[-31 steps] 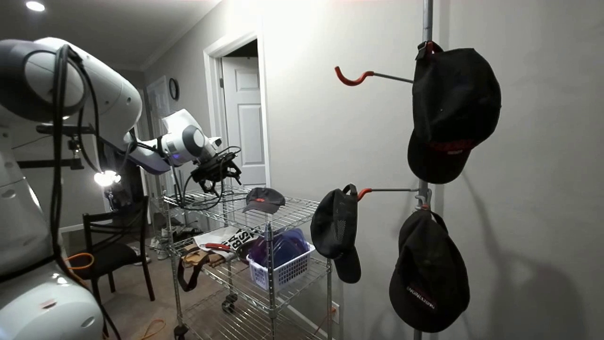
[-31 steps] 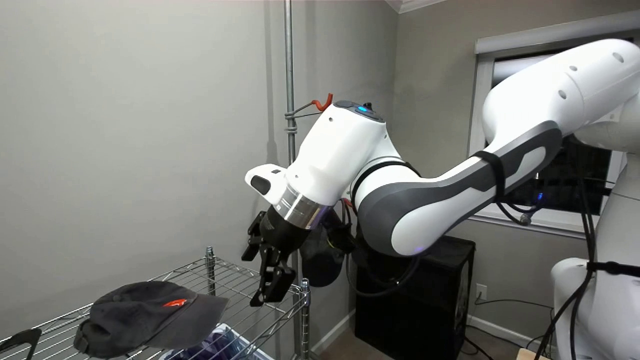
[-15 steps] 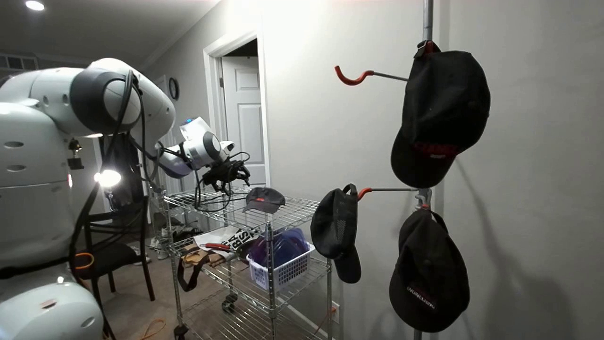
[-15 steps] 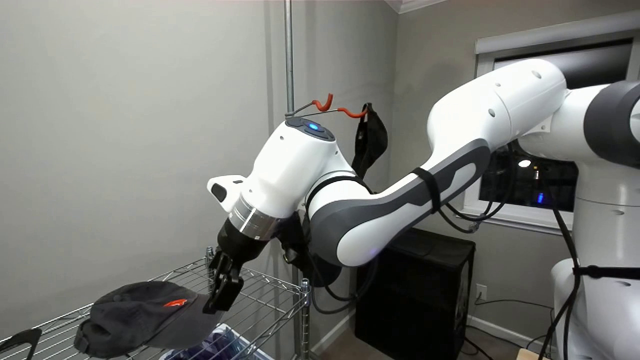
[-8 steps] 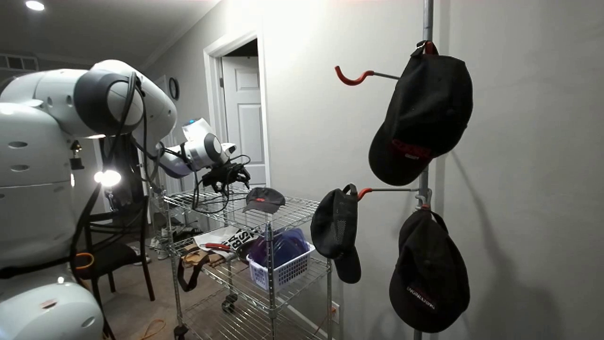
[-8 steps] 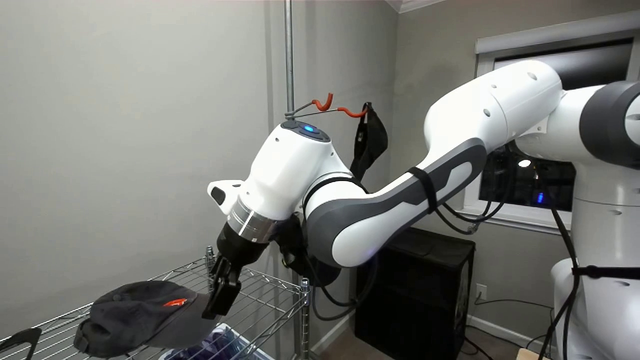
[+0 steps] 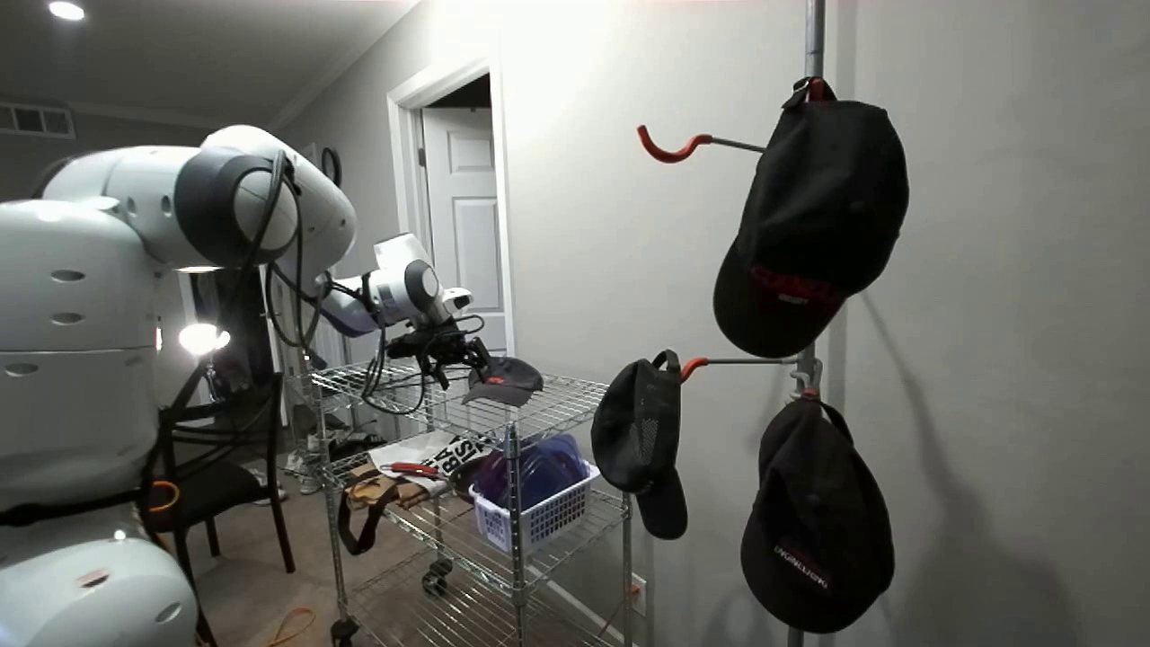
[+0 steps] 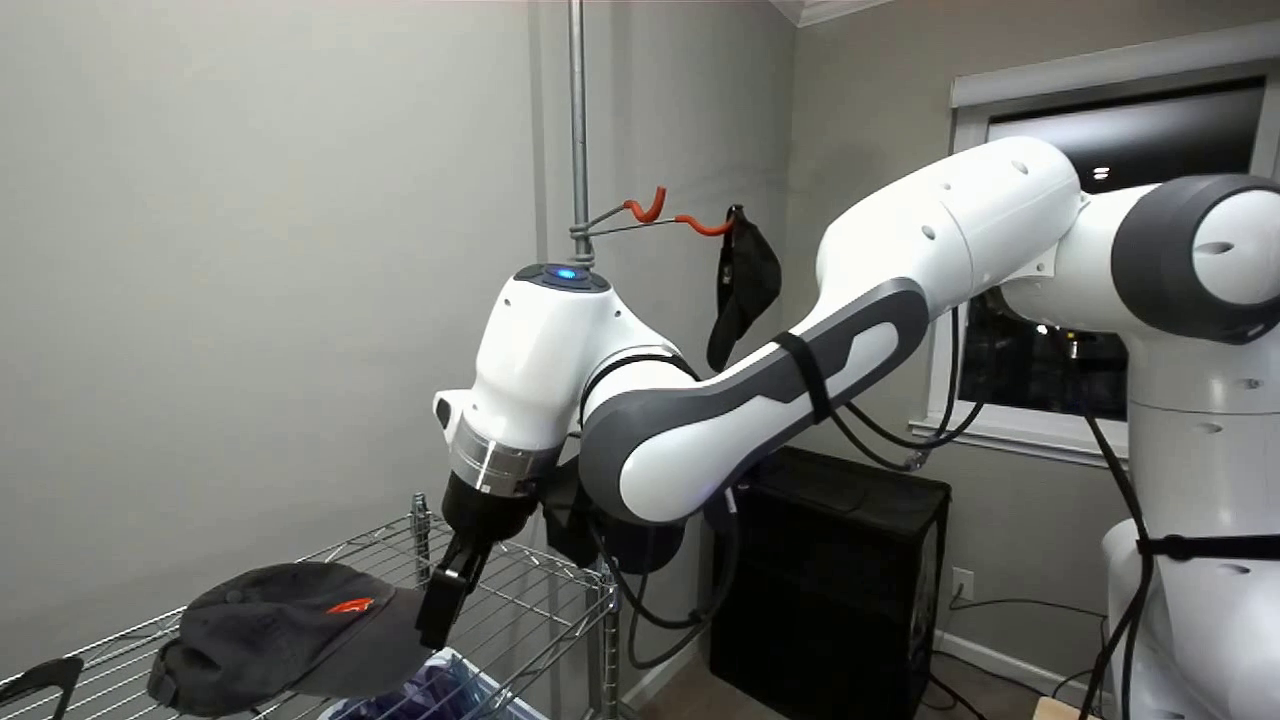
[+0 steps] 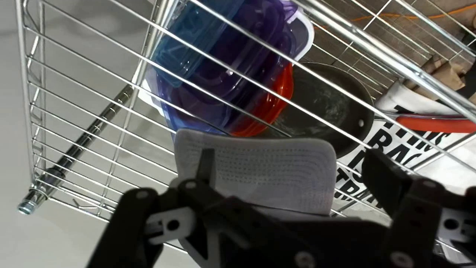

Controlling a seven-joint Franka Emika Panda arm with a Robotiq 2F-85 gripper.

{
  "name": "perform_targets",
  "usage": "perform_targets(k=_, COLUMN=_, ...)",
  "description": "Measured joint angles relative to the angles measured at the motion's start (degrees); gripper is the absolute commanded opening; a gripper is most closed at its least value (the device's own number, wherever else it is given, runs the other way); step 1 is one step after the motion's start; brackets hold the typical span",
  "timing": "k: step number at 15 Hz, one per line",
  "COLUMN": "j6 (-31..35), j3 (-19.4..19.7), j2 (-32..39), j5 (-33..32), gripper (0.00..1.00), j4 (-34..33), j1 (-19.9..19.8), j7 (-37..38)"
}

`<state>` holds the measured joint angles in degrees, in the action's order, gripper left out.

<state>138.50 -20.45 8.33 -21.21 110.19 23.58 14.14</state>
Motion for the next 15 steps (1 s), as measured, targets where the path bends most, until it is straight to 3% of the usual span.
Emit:
perform_targets(k=7, j6=-0.35, j3=0.78, j2=5.08, j5=-2.76, gripper=1.00, j4=-7.71, j1=3.26, j7=1.42)
perform_targets(k=15, j6=0.25, j3=4.42, j2=18.21, j5=-6.45, gripper=1.00, j4=-21.66, j1=9.36, j7=-0.37)
